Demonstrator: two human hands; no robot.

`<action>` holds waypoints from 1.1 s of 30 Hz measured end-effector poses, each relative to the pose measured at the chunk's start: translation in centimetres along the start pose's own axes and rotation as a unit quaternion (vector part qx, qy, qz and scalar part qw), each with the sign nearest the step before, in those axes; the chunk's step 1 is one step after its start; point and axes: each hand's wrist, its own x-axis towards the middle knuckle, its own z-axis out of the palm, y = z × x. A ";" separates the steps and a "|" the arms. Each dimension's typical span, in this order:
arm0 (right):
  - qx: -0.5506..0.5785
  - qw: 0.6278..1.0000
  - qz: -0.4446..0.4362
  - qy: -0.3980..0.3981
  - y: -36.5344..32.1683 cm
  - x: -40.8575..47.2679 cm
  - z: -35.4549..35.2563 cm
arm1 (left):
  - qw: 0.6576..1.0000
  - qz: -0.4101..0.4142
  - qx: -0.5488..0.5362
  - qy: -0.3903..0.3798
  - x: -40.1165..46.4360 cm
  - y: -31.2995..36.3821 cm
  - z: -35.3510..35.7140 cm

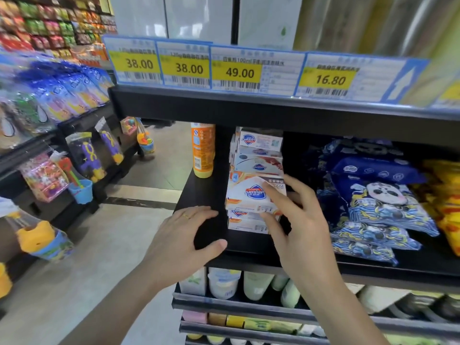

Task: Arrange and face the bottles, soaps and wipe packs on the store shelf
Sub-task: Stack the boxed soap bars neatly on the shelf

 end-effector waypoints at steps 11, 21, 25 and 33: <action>0.047 0.998 -0.052 0.009 -4.2 -3.7 0.2 | 0.958 0.091 -0.264 0.061 -2.5 2.7 -4.3; 0.438 0.871 0.171 -0.143 -5.5 -2.9 -3.3 | 0.944 0.127 -0.303 0.033 -4.1 2.9 -5.4; 0.444 0.861 0.204 -0.143 -5.6 -2.5 -3.5 | 0.944 0.133 -0.301 0.035 -4.3 2.7 -5.4; 0.467 0.826 0.287 -0.136 -5.7 -2.2 -3.4 | 0.965 0.189 -0.159 0.090 -4.8 1.6 -5.2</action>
